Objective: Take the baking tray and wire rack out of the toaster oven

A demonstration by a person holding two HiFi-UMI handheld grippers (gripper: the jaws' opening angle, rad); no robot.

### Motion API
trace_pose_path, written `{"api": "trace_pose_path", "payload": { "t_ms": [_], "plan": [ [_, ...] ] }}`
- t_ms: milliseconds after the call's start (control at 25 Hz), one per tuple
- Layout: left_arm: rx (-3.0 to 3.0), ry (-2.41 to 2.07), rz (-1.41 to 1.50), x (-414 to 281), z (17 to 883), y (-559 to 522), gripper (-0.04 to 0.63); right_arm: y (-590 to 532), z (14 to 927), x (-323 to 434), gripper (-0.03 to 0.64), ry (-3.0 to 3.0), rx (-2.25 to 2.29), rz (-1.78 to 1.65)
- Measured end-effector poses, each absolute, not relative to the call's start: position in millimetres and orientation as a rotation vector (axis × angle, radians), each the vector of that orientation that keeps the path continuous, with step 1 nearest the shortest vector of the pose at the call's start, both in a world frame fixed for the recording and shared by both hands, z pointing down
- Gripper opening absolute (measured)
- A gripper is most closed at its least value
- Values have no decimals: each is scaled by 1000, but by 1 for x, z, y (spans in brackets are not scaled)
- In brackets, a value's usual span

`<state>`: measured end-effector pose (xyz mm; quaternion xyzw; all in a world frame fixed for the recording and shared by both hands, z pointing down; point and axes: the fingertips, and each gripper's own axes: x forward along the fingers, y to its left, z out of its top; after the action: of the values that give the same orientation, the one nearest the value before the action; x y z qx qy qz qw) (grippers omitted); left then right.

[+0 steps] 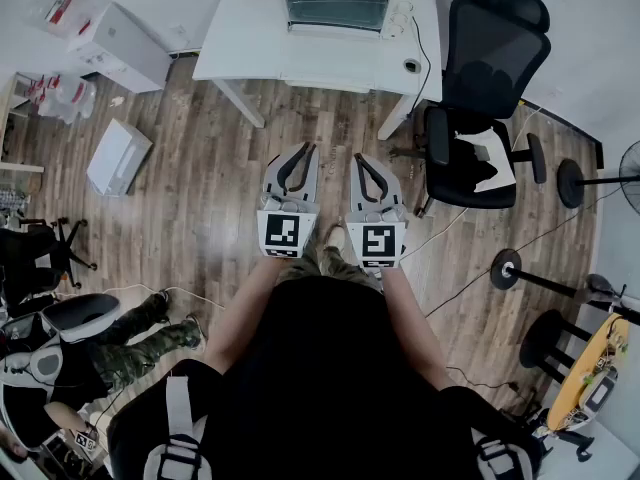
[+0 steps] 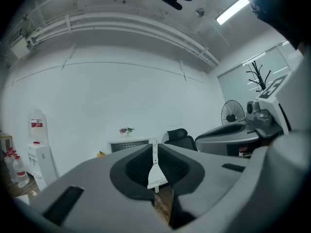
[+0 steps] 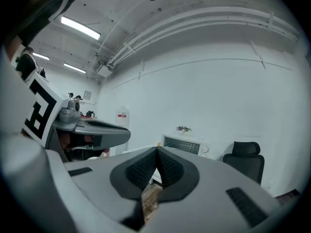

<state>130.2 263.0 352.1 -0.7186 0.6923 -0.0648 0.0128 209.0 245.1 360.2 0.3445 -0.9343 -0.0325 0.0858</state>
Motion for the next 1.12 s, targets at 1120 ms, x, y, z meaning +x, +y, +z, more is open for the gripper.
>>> {"api": "trace_pose_path", "payload": {
  "t_ms": [1120],
  "plan": [
    [-2313, 2122, -119, 30, 355, 204, 49, 171, 367, 130, 34, -2653, 1068, -87]
  ]
}}
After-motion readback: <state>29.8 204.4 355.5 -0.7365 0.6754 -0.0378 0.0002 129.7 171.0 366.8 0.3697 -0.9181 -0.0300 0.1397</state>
